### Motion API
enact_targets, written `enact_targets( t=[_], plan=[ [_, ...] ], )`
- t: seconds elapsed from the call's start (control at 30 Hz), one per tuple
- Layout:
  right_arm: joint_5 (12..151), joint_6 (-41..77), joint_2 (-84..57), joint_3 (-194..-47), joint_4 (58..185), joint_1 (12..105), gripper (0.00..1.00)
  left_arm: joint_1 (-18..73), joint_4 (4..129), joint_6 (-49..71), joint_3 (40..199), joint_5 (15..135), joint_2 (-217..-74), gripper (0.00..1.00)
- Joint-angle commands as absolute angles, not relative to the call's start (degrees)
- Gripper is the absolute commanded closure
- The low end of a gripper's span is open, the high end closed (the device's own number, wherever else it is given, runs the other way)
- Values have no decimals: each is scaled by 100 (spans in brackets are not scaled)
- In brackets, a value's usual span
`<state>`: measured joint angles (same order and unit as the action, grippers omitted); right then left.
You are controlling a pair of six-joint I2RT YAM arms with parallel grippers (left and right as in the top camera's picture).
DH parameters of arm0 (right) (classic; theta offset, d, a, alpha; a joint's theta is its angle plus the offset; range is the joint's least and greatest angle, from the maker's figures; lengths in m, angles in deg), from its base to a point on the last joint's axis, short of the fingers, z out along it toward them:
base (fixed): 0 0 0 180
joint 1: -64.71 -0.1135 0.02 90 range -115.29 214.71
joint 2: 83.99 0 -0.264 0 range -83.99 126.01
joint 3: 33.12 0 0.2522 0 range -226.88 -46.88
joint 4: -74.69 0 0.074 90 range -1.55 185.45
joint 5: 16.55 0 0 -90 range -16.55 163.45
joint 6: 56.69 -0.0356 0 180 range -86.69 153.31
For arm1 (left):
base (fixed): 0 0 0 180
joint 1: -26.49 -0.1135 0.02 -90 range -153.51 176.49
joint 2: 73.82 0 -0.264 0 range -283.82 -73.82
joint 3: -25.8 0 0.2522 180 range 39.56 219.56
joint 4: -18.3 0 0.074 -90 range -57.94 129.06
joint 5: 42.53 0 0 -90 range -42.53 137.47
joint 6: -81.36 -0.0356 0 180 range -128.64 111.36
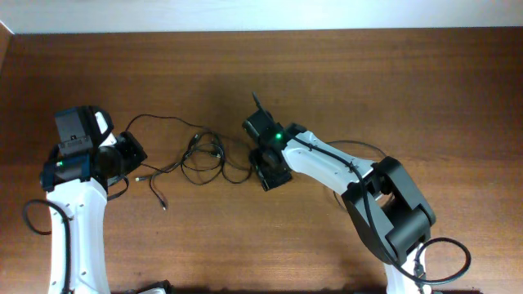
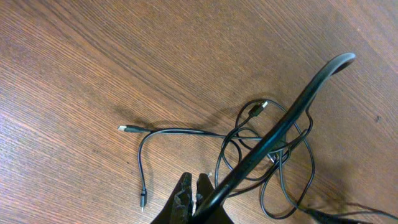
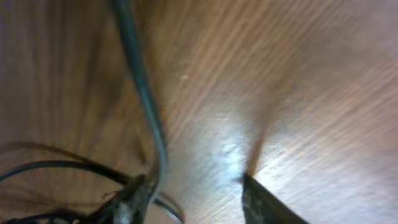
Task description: Untangle cables
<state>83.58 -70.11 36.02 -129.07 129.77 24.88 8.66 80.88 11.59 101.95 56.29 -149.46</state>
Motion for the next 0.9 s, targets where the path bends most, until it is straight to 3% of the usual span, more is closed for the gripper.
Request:
enact_targets(
  t=[0.0, 0.1, 0.23, 0.3, 0.33, 0.73, 0.87],
  plan=[
    [8087, -6495, 4008, -12728, 13480, 2385, 59, 834, 8103, 1216, 10141, 5693, -14913, 100],
    [8096, -5647, 4008, -12728, 14164, 2385, 64, 834, 8094, 1218, 10141, 5693, -14913, 100],
    [8590, -5577, 3877, -12876, 14614, 2602, 70, 831, 8094, 1218, 10141, 5693, -14913, 100],
    [8878, -4782, 3818, -13290, 14623, 2855, 91, 831, 8094, 1216, 10141, 5691, -14913, 100],
    [9023, -4309, 3818, -13486, 14671, 2949, 96, 831, 8096, 1218, 10141, 5693, -14913, 100],
    [8867, -2255, 3798, -14039, 15895, 3214, 96, 834, 8083, 1238, 10141, 5695, -14913, 100],
    [8778, -412, 3737, -15333, 16916, 3222, 96, 831, 8081, 1238, 10141, 5693, -14913, 100]
  ],
)
